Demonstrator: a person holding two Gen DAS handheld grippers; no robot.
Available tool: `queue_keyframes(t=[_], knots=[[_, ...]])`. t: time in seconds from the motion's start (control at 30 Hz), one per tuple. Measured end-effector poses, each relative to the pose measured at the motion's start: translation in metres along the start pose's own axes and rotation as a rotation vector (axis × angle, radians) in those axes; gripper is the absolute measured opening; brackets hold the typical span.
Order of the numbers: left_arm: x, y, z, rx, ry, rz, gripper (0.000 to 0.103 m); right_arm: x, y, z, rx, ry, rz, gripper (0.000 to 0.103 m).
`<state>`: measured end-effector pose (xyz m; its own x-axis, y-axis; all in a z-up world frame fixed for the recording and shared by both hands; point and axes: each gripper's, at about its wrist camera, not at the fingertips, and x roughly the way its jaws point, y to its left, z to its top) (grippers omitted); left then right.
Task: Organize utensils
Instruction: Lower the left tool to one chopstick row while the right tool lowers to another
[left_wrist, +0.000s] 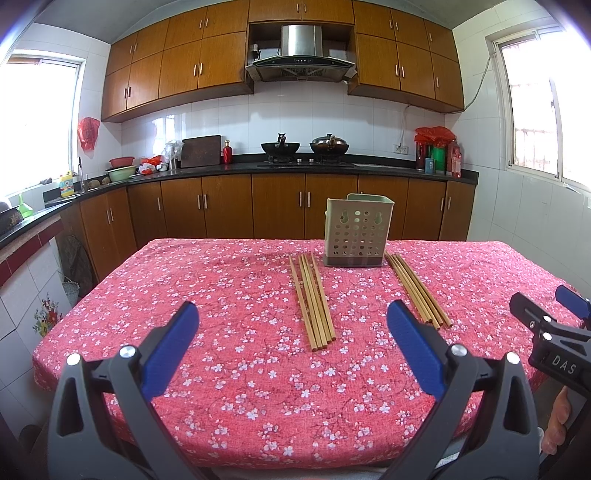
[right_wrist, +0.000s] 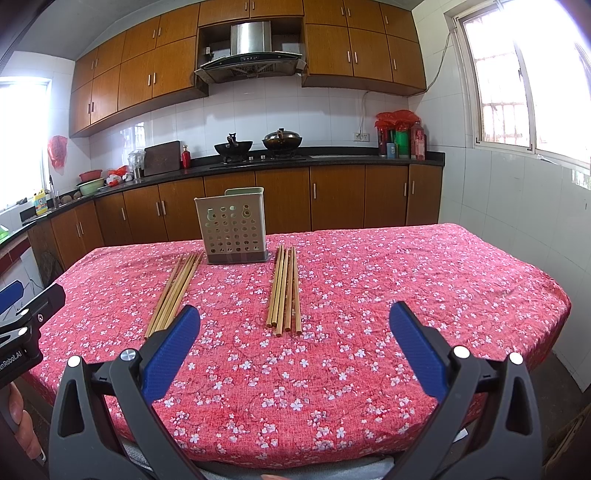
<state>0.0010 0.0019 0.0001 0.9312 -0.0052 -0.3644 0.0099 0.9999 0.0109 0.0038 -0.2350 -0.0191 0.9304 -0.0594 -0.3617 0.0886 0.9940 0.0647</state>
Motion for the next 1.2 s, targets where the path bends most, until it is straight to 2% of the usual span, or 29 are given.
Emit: queue_keyframes(t=[0.67, 0.73, 0.83, 0.93, 1.0, 1.07, 1.17, 1.2], knots=[[0.004, -0.002, -0.001, -0.005, 0.011, 0.009, 0.099, 0.003, -0.003, -0.005, 0.007, 0.016, 0.010, 0.101], [0.010, -0.004, -0.003, -0.015, 0.048, 0.028, 0.099, 0.013, -0.006, -0.005, 0.017, 0.052, 0.027, 0.101], [0.046, -0.004, -0.012, -0.036, 0.154, 0.052, 0.099, 0.039, -0.015, -0.009, 0.017, 0.139, 0.002, 0.101], [0.077, 0.011, -0.016, -0.063, 0.294, 0.068, 0.099, 0.076, -0.023, -0.007, 0.038, 0.253, -0.039, 0.101], [0.100, 0.020, -0.018, -0.073, 0.368, 0.080, 0.099, 0.098, -0.031, 0.000, 0.055, 0.306, -0.037, 0.092], [0.116, 0.028, -0.015, -0.064, 0.404, 0.084, 0.099, 0.118, -0.035, 0.008, 0.069, 0.349, -0.029, 0.073], [0.134, 0.036, -0.008, -0.065, 0.449, 0.072, 0.099, 0.157, -0.041, 0.016, 0.079, 0.399, -0.003, 0.057], [0.145, 0.039, -0.006, -0.066, 0.476, 0.056, 0.099, 0.164, -0.041, 0.017, 0.081, 0.411, 0.012, 0.054]])
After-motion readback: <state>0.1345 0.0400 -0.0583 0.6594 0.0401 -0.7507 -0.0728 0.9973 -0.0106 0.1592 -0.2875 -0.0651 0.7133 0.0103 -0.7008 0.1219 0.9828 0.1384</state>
